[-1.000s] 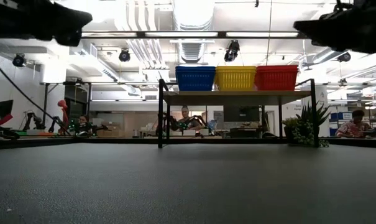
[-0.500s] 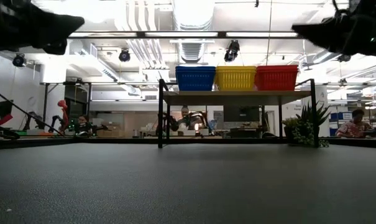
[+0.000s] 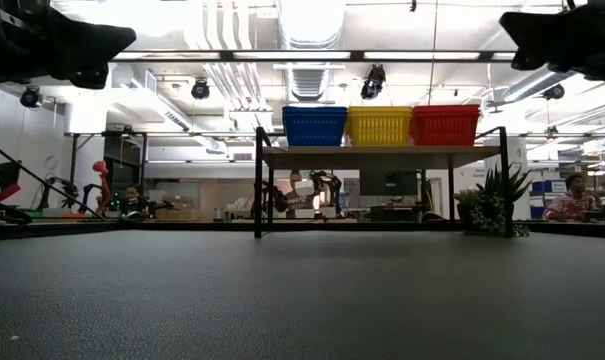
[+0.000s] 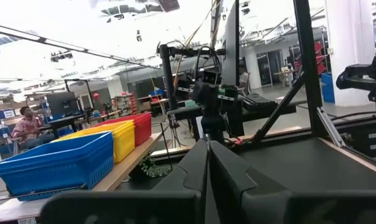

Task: Stack baskets on shelf by color
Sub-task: Return to Home Position

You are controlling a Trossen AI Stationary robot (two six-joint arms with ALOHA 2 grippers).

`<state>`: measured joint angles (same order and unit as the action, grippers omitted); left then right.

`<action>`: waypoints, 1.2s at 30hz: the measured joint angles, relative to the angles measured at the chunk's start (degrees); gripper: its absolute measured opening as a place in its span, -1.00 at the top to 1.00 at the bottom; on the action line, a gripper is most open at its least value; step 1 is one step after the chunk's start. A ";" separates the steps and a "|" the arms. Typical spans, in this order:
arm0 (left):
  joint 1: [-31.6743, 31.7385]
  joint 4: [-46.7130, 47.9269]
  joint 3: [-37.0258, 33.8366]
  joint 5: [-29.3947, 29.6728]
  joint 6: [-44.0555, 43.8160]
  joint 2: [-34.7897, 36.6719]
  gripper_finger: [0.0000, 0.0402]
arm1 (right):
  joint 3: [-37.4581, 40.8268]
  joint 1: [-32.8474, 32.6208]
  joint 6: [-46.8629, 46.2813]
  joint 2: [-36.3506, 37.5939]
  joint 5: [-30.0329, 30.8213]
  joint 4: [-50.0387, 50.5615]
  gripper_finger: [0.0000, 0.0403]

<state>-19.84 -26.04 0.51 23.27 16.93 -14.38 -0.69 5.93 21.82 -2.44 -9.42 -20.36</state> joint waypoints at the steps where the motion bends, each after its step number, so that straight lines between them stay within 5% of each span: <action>1: -0.01 0.03 0.00 0.00 0.00 -0.16 1.00 | 0.00 0.00 -0.52 0.36 -1.87 0.99 0.96; 8: -0.01 -0.07 -0.02 0.00 -0.01 -1.42 1.00 | 0.02 -0.02 -7.49 2.39 -7.50 1.84 0.96; 36: -0.01 -0.01 -0.13 -0.02 -0.02 -7.47 1.00 | 0.02 0.00 -7.74 -1.47 -6.68 2.59 0.96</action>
<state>-19.85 -26.04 0.38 23.24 16.91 -21.85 -0.67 5.93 14.09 -3.90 -16.10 -17.77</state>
